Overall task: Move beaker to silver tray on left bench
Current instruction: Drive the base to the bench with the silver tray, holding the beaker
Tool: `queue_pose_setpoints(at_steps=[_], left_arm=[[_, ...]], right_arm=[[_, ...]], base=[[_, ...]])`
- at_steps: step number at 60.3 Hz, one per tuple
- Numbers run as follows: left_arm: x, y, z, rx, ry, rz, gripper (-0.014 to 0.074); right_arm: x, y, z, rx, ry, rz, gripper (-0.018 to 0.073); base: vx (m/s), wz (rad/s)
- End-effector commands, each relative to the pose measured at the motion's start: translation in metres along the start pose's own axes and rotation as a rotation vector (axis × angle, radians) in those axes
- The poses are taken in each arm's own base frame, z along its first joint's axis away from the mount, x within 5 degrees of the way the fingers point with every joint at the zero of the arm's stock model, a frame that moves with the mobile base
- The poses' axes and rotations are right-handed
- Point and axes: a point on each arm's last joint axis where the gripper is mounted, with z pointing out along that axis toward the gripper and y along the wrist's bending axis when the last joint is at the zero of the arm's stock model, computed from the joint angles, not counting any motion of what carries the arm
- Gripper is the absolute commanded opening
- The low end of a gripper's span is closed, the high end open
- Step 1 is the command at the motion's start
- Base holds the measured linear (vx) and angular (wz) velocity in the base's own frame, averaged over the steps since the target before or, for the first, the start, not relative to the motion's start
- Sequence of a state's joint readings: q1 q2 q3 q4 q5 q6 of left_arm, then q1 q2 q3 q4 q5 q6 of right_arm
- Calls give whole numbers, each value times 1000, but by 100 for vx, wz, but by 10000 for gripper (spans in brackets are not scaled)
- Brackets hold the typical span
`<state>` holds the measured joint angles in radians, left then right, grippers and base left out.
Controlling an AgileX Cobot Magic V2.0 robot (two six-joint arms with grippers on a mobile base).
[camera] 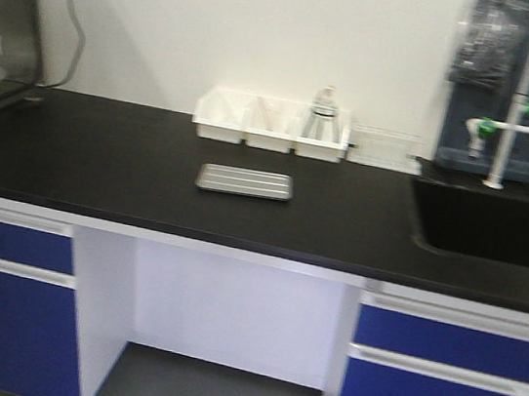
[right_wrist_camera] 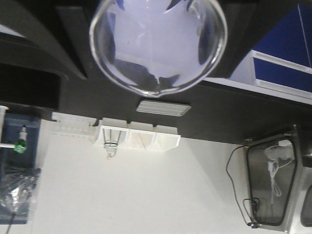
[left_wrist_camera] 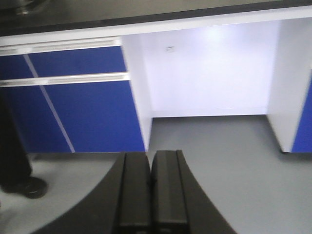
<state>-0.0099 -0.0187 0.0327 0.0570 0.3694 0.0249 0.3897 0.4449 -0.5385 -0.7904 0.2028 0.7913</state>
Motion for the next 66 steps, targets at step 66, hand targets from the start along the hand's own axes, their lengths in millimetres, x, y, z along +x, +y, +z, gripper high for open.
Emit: queue_pose_setpoints(at_steps=[66], left_arm=[[-1,-1,2,6,-62,-3,1]], right_arm=[[-13,3,-1,-37,-65,-9,-11]], base=[[40,27]])
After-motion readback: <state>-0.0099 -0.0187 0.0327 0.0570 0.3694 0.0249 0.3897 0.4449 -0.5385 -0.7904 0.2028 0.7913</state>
